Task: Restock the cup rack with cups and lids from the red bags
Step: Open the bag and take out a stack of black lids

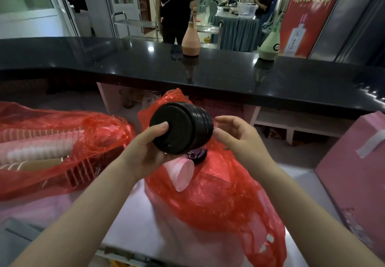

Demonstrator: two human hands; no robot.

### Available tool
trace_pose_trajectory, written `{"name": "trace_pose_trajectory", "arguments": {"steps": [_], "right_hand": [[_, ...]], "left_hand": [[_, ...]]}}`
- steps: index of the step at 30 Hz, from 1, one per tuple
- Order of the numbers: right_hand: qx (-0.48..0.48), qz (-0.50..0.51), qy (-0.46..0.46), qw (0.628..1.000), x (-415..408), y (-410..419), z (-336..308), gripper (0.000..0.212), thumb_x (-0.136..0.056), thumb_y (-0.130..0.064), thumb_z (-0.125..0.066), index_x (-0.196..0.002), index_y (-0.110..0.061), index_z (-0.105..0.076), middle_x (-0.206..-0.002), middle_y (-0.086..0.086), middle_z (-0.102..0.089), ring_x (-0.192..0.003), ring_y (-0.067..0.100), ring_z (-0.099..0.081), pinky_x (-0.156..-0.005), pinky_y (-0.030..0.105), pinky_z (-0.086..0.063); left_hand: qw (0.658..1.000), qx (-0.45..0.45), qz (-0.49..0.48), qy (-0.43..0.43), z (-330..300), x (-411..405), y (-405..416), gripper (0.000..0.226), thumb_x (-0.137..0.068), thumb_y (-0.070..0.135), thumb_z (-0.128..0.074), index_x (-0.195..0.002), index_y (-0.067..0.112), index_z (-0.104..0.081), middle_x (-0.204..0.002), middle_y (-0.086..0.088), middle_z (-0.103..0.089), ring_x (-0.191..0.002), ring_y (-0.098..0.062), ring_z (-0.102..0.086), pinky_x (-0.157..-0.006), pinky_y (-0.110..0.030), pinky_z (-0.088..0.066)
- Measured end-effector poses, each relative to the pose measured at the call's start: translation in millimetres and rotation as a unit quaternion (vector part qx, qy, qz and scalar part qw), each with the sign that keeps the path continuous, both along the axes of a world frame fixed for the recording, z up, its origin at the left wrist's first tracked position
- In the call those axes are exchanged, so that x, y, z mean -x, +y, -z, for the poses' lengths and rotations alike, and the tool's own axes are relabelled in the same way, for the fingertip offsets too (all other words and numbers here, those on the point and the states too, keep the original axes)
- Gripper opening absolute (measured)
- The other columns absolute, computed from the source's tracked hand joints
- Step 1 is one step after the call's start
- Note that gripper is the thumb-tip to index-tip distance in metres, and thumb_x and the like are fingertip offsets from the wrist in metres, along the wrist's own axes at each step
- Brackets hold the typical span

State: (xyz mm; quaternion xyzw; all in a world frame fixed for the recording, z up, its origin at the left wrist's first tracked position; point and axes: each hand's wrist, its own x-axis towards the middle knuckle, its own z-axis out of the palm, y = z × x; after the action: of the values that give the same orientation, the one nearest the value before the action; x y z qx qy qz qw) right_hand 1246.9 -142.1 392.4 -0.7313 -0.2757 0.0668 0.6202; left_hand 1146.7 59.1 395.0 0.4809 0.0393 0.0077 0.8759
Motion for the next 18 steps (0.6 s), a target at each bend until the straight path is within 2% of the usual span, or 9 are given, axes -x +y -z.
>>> {"name": "trace_pose_trajectory", "arguments": {"steps": [2, 4, 6, 8, 9, 11, 14, 16, 18], "right_hand": [[0.039, 0.028, -0.088, 0.995, -5, -1, 4, 0.024, -0.082, -0.011, -0.069, -0.100, -0.026, -0.065, -0.089, -0.009, -0.070, -0.082, 0.004, -0.065, -0.070, 0.013, -0.048], [0.136, 0.037, -0.183, 0.973, -11, -1, 10, 0.025, -0.080, -0.005, -0.064, -0.088, -0.028, -0.067, -0.081, -0.014, -0.069, -0.077, 0.002, -0.062, -0.069, 0.011, -0.046], [0.266, 0.010, -0.258, 0.929, -21, 1, 18, 0.026, -0.080, -0.006, -0.059, -0.089, -0.027, -0.070, -0.087, -0.014, -0.070, -0.082, 0.004, -0.061, -0.077, 0.021, -0.049], [0.379, -0.045, -0.314, 0.869, -31, 7, 28, 0.026, -0.082, -0.010, -0.057, -0.097, -0.025, -0.071, -0.098, -0.008, -0.070, -0.095, 0.017, -0.060, -0.084, 0.034, -0.048], [0.406, -0.068, -0.324, 0.852, -35, 12, 33, 0.025, -0.083, -0.012, -0.057, -0.100, -0.025, -0.071, -0.102, -0.007, -0.069, -0.099, 0.019, -0.058, -0.086, 0.036, -0.047], [0.408, -0.090, -0.322, 0.849, -40, 21, 40, 0.025, -0.084, -0.016, -0.057, -0.103, -0.026, -0.069, -0.106, -0.007, -0.067, -0.103, 0.019, -0.056, -0.089, 0.037, -0.045], [0.389, -0.073, -0.356, 0.847, -49, 33, 52, 0.024, -0.084, -0.017, -0.058, -0.104, -0.024, -0.068, -0.107, -0.005, -0.066, -0.101, 0.022, -0.055, -0.085, 0.038, -0.046], [0.421, -0.063, -0.410, 0.806, -58, 35, 60, 0.022, -0.086, -0.020, -0.056, -0.104, -0.026, -0.067, -0.107, -0.005, -0.064, -0.102, 0.023, -0.053, -0.081, 0.037, -0.043], [0.471, -0.074, -0.441, 0.761, -67, 35, 69, 0.025, -0.088, -0.026, -0.051, -0.106, -0.032, -0.067, -0.114, -0.008, -0.059, -0.111, 0.021, -0.048, -0.086, 0.035, -0.035]], "left_hand": [[0.999, -0.035, -0.026, -0.028, -1, 5, 12, 0.070, -0.045, 0.031, -0.091, -0.109, 0.016, -0.067, -0.108, -0.011, -0.070, -0.099, -0.026, -0.068, -0.071, -0.038, -0.057], [0.993, -0.073, -0.060, -0.069, -3, 10, 25, 0.050, -0.065, 0.020, -0.075, -0.113, 0.015, -0.064, -0.106, -0.010, -0.070, -0.097, -0.025, -0.068, -0.073, -0.035, -0.057], [0.985, -0.111, -0.085, -0.105, -7, 14, 37, 0.047, -0.074, 0.015, -0.062, -0.120, 0.014, -0.059, -0.110, -0.010, -0.067, -0.099, -0.024, -0.067, -0.077, -0.034, -0.056], [0.979, -0.133, -0.095, -0.122, -10, 11, 40, 0.057, -0.066, 0.021, -0.076, -0.120, 0.017, -0.058, -0.109, -0.008, -0.066, -0.097, -0.021, -0.066, -0.076, -0.032, -0.056], [0.980, -0.139, -0.083, -0.115, -7, 6, 39, 0.067, -0.059, 0.028, -0.084, -0.120, 0.018, -0.058, -0.110, -0.007, -0.066, -0.098, -0.021, -0.066, -0.075, -0.033, -0.056], [0.990, -0.109, -0.050, -0.077, 4, -4, 35, 0.076, -0.054, 0.033, -0.087, -0.122, 0.020, -0.058, -0.116, -0.008, -0.065, -0.104, -0.024, -0.064, -0.077, -0.039, -0.056], [0.999, -0.001, -0.043, -0.017, 19, -17, 40, 0.088, -0.053, 0.036, -0.089, -0.131, 0.018, -0.053, -0.127, -0.013, -0.061, -0.115, -0.032, -0.059, -0.089, -0.051, -0.052], [0.998, -0.001, -0.061, 0.001, 26, -22, 50, 0.091, -0.053, 0.040, -0.089, -0.132, 0.018, -0.052, -0.129, -0.014, -0.060, -0.115, -0.032, -0.060, -0.092, -0.052, -0.050], [0.997, -0.031, -0.071, 0.012, 35, -27, 58, 0.078, -0.054, 0.042, -0.089, -0.124, 0.024, -0.060, -0.129, -0.012, -0.060, -0.115, -0.031, -0.060, -0.090, -0.050, -0.052]]}}
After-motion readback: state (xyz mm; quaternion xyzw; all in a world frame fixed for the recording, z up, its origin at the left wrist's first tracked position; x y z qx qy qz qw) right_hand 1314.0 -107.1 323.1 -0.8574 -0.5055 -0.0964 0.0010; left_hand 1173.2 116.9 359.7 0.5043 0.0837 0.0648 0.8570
